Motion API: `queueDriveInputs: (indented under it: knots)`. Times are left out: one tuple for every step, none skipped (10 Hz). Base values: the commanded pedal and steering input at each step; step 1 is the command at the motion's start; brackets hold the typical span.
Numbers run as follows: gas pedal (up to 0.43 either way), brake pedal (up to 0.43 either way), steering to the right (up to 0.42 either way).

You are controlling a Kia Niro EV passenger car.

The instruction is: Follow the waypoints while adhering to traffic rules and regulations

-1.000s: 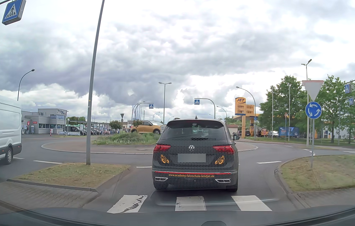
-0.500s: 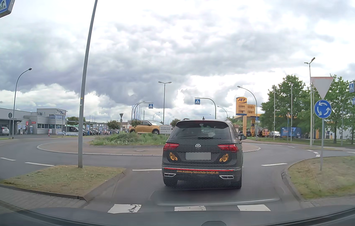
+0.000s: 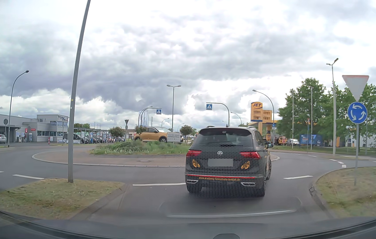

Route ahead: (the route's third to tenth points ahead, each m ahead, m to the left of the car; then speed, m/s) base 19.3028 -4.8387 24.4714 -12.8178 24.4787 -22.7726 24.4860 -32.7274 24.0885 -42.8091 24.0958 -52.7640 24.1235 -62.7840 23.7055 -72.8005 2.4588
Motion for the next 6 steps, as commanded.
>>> queueDriveInputs:
  knots:
    - [0.299, 0.0, 0.007]
    - [0.299, 0.0, 0.011]
    - [0.299, 0.0, 0.02]
    - [0.299, 0.0, 0.027]
    - [0.299, 0.0, 0.036]
    - [0.287, 0.0, 0.046]
